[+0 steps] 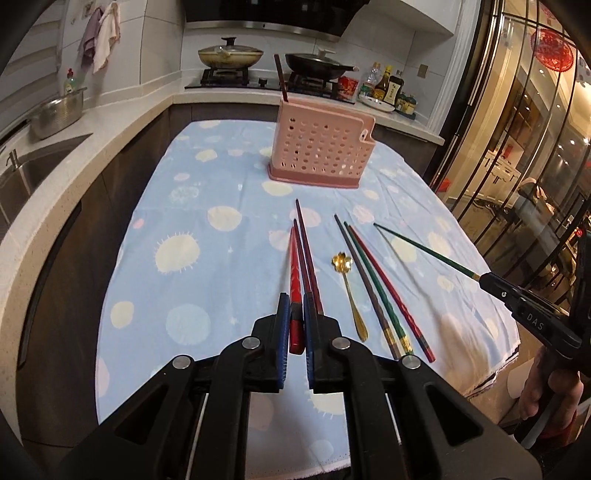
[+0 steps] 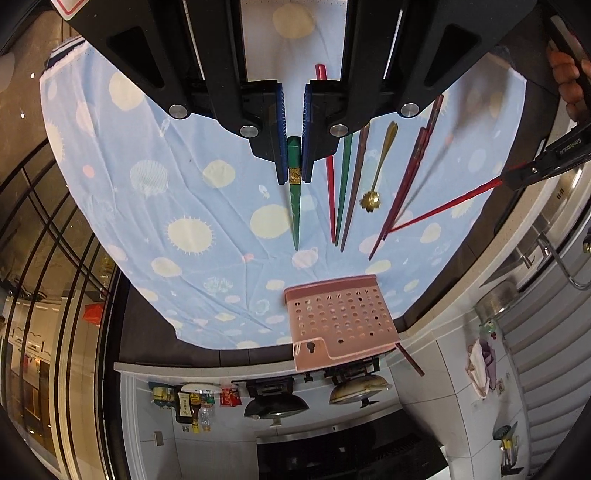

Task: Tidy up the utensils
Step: 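Lift both chopsticks and carry them over the pink holder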

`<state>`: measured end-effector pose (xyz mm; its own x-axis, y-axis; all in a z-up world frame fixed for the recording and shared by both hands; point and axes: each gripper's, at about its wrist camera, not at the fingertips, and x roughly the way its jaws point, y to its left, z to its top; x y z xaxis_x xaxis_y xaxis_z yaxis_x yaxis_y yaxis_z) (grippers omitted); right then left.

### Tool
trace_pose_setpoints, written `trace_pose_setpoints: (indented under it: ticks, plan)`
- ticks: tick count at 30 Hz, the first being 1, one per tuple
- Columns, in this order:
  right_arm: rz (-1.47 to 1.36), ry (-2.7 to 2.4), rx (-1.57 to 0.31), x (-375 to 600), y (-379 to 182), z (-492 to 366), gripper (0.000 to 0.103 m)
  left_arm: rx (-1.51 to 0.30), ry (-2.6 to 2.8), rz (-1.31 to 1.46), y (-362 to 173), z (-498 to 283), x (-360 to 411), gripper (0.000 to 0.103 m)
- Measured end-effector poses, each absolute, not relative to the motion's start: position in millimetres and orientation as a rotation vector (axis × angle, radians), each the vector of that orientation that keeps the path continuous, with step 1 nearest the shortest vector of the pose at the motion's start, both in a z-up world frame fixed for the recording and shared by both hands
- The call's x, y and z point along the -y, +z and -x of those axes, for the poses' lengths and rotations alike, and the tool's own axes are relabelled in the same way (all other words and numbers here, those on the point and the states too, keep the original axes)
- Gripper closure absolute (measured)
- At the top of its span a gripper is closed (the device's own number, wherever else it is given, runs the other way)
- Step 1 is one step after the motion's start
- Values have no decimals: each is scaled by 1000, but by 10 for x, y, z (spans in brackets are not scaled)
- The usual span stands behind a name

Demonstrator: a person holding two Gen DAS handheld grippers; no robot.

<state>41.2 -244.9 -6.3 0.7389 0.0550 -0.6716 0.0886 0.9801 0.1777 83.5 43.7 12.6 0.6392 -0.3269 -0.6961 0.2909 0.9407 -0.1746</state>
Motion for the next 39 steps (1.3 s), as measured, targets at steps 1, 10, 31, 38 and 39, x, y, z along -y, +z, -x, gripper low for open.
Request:
trace_pose_setpoints:
  ticks: [1,10,31,38,39]
  plan:
    - [-199,-21,-725,2461,-6,-435,96,-785,-352,43,189,-866,-425,96]
    - [-190,-3,-618,2518,412,-672,96,-669,-352,21,619,-1126,-319,96]
    - [-194,35,-450,2695,1282,-1622,96,-494,-351,-21,1480,-2097,-31,97]
    - [-196,51,-376,2682,1719,-2074,96,-394,-375,-26,1997,-2395,122,97]
    - [-195,52,-367,2667,1775,-2141,96,-382,-379,-26,2072,-2449,149,97]
